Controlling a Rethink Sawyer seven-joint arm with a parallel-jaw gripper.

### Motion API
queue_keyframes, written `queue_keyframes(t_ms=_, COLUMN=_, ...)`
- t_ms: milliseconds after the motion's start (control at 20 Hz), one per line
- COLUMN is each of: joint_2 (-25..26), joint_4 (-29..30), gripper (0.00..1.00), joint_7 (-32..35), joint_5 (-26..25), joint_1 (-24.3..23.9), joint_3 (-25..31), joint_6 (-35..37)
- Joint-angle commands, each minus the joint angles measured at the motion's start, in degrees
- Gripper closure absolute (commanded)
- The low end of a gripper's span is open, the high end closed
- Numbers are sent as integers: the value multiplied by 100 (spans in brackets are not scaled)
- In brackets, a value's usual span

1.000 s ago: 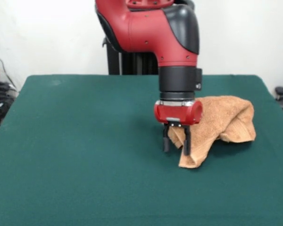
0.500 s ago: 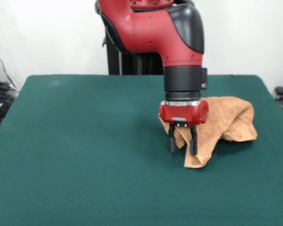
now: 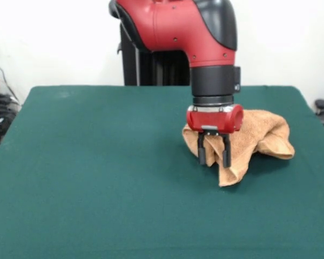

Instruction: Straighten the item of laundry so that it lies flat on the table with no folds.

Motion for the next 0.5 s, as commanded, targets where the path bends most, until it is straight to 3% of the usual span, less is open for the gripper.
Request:
queue_keyframes(t_ms=50, joint_2=-100, joint_4=519, gripper=0, joint_7=986, joint_5=69, joint_1=-17, joint_3=1004, joint_6=1032)
queue_keyframes(t_ms=500, joint_2=239, joint_4=306, gripper=0, joint_7=962, joint_5=52, joint_1=120, joint_3=879, joint_6=653)
